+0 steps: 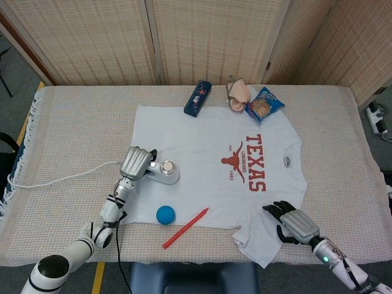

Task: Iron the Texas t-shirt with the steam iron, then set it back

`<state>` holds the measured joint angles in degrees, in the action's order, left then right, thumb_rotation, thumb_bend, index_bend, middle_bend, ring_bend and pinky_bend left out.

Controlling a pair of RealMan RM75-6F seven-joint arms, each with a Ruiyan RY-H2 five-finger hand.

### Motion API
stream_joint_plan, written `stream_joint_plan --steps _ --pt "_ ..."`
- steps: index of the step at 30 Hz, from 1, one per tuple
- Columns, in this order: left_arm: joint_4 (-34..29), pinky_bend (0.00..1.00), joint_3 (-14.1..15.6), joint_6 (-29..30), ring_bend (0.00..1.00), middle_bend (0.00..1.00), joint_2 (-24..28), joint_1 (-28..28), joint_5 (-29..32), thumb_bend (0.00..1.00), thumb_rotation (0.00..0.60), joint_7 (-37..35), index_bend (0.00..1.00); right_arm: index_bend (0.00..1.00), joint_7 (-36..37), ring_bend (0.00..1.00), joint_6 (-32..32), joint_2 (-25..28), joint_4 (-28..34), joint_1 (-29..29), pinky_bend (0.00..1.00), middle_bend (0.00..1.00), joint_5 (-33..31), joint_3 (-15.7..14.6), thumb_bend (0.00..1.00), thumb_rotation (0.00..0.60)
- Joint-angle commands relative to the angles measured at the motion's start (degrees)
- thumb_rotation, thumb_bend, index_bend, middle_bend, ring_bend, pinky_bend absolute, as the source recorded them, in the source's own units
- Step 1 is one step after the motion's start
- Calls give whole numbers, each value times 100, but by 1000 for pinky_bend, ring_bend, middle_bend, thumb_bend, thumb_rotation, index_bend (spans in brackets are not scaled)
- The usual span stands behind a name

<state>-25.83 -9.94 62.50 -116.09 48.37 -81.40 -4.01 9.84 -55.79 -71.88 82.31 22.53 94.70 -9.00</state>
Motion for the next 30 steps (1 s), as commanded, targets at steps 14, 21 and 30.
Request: stream_joint_plan --steps 14,21,30 --pt "-357 715 -308 140 767 919 812 -647 455 286 600 -753 832 0 87 0 -64 -42 -35 62 0 90 79 -79 813 416" --pt "-1899 715 -441 357 767 919 1222 -562 432 285 600 -427 832 0 141 0 -74 -75 -92 76 0 90 91 -117 812 416" --pt "-2026 715 -449 69 768 919 428 -44 438 287 600 533 833 0 180 0 -72 -93 -138 70 0 90 46 -153 813 418"
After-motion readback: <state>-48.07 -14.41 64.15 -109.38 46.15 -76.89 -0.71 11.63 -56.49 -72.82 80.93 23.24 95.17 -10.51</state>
